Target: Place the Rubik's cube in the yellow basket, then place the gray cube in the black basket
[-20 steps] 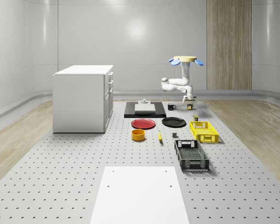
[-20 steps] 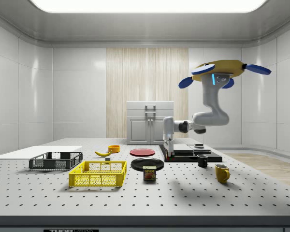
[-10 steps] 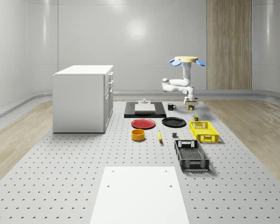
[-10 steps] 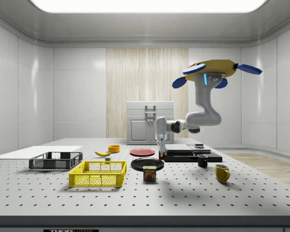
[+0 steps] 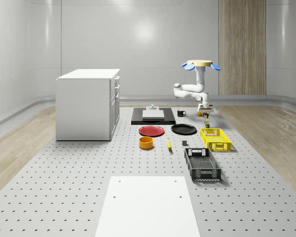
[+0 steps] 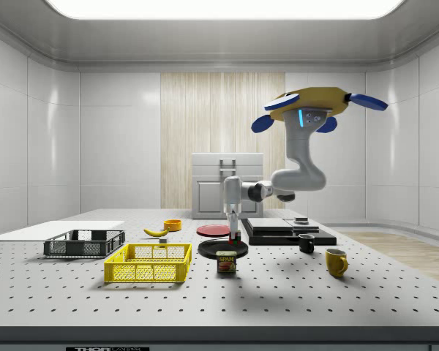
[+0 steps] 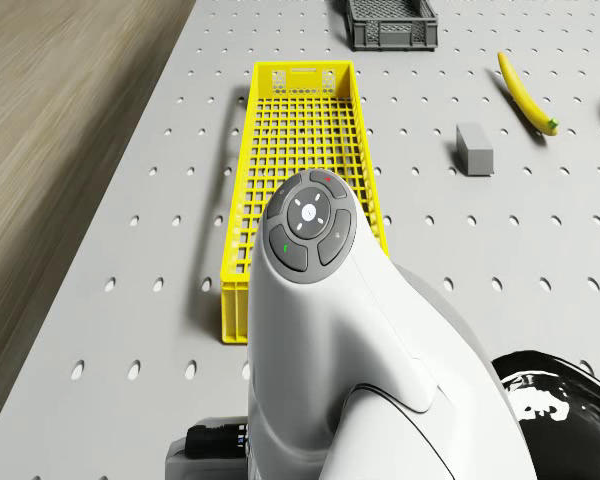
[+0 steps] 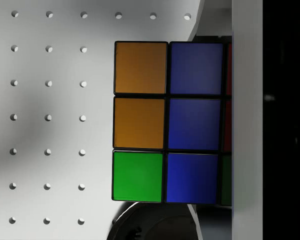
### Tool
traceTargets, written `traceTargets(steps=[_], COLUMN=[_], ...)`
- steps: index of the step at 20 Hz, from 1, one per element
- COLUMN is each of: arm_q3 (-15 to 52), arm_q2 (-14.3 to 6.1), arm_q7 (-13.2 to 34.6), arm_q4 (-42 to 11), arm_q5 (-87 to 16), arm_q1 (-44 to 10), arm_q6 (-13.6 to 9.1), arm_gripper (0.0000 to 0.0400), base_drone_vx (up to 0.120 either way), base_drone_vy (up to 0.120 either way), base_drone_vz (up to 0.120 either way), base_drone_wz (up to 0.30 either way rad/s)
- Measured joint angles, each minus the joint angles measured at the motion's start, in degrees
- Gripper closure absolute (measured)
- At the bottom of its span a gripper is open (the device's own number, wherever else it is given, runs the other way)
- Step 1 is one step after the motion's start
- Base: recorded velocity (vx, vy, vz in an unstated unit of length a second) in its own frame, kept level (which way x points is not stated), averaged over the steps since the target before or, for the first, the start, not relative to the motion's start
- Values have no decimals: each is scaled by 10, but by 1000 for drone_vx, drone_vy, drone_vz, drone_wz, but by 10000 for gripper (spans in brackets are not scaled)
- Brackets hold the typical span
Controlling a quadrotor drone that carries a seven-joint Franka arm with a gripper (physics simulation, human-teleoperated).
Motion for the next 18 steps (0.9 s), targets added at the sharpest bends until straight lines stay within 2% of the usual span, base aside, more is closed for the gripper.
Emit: traceTargets(steps=[18], arm_q3=[1], arm_q2=[-11], arm_q7=[2], arm_q4=[1], arm_q5=[4], arm_q1=[-3], arm_q6=[10], arm_gripper=[109], base_drone_vx=[120], base_drone_vy=[0], base_drone_vz=[0], base_drone_wz=[0])
